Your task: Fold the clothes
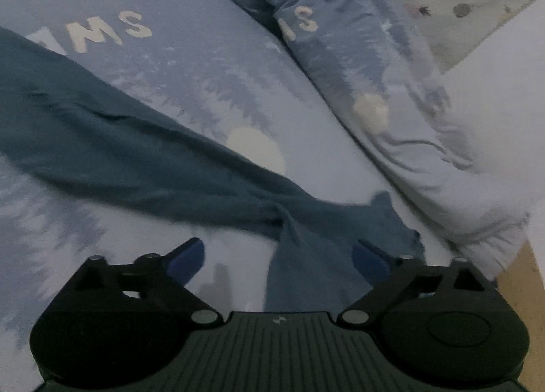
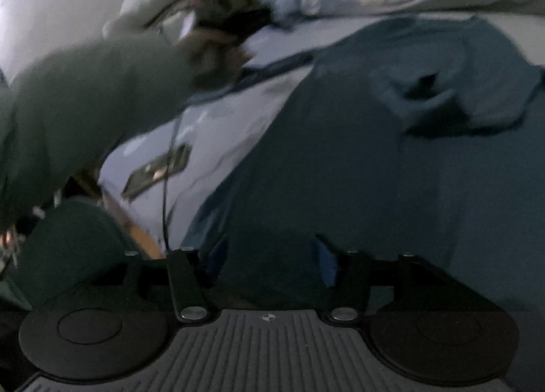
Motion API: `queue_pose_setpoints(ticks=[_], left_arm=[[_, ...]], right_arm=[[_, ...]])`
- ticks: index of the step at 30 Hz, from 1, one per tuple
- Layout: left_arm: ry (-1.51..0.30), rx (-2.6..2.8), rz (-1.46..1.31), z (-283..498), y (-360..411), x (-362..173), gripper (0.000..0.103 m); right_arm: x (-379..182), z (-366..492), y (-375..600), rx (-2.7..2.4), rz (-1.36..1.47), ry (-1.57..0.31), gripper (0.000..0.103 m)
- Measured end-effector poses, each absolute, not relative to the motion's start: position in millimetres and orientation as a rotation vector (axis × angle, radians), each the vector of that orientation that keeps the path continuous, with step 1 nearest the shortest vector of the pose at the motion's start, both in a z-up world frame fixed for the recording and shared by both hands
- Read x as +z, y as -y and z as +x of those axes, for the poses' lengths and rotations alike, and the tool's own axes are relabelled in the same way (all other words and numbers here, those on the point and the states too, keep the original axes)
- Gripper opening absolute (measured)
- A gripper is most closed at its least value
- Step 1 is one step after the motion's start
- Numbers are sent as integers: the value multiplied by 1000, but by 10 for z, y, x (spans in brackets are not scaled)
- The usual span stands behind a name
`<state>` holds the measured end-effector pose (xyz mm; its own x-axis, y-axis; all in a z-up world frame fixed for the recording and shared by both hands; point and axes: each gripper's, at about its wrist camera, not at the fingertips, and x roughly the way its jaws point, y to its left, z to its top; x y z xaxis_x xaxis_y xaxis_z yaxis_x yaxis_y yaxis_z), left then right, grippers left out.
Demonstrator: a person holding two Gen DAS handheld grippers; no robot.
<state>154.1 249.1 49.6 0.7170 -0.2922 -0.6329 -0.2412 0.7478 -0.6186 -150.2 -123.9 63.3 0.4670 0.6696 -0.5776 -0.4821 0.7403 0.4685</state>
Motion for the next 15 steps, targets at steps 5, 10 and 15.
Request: queue_pose_setpoints(ticks=[5, 10, 15], left_arm=[[-706, -19, -618, 915, -2462, 1006, 103], [-530, -84, -625, 313, -2074, 1463, 103], [-467, -237, -586, -135, -1324, 1435, 103]], right_arm=[[812, -1737, 1722, 589, 256, -786, 71], [819, -1842, 2198, 389, 244, -782, 71], [791, -1873, 2586, 251, 313, -789, 71]])
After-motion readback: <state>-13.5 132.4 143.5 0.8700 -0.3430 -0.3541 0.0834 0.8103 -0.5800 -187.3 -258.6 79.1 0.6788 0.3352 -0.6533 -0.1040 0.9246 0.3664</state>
